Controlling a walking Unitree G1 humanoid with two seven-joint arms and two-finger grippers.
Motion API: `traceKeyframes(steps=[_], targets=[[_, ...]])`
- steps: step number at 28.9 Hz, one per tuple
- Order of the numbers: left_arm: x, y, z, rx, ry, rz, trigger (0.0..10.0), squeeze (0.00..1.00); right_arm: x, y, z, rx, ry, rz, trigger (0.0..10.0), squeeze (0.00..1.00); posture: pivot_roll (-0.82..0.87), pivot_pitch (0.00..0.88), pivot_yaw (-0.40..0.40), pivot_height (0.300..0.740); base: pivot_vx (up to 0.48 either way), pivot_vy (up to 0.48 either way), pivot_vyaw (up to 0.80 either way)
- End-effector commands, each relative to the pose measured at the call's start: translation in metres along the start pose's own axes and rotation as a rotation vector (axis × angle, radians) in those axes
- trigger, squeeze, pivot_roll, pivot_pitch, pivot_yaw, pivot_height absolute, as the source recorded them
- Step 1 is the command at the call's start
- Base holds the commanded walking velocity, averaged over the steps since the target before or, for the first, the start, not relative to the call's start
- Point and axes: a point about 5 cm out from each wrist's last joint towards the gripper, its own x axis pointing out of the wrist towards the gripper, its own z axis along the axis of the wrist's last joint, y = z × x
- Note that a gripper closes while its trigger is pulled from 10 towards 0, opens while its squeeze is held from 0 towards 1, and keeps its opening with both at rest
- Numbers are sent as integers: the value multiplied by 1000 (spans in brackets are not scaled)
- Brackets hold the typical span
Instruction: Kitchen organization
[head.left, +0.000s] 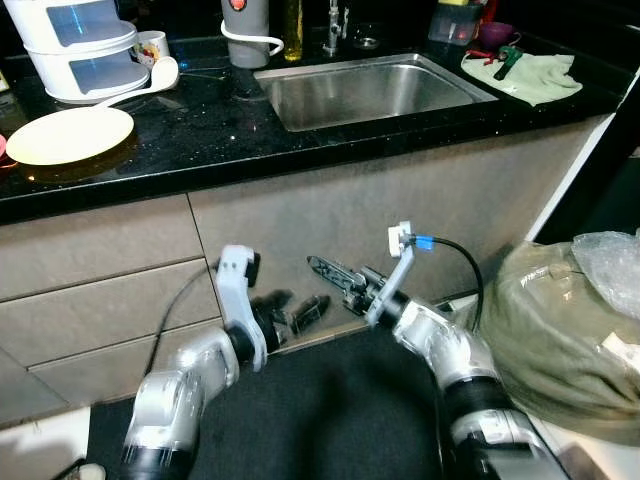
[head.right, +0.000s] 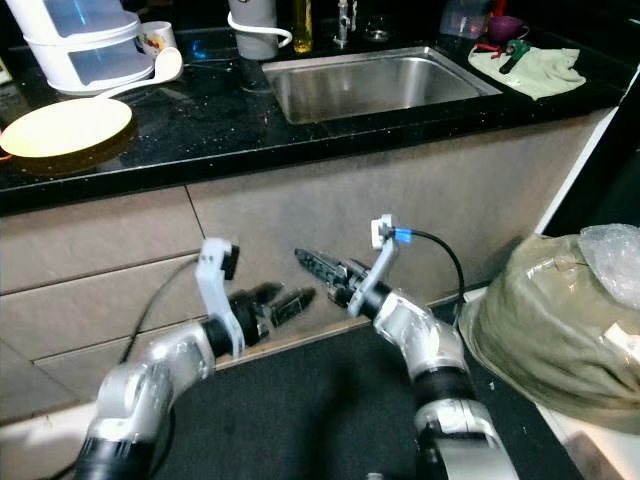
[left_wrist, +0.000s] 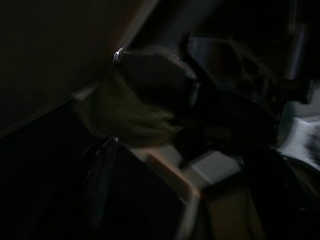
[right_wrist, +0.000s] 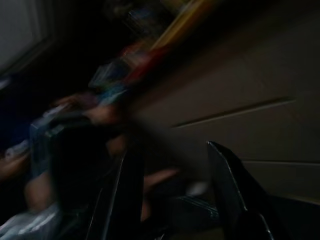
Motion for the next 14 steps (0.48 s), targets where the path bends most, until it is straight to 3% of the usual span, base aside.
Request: traceKeyframes(steps=[1,3,7,12,14], targets=[[-3,-12,-2,-6,17,-114,10000,0,3,16,-4,24,45,155,10000,0,8,0,-16,732,0,0,0],[-11,-19,0,7,27,-192,10000,0,-3,28,-7,47,81,258,10000,0,9,0,-18,732,0,0,0],[-16,-22,2,27,35,-220,10000,0,-5,30,-7,41,88,273,10000,0,8,0,-17,732,0,0,0],[-18,-23,3,53,49,-224,10000,0,-3,16,-2,-33,51,122,10000,0,10,0,-19,732,0,0,0],[-19,-24,3,54,54,-232,10000,0,-4,14,1,-13,24,92,10000,0,9,0,-19,732,0,0,0]])
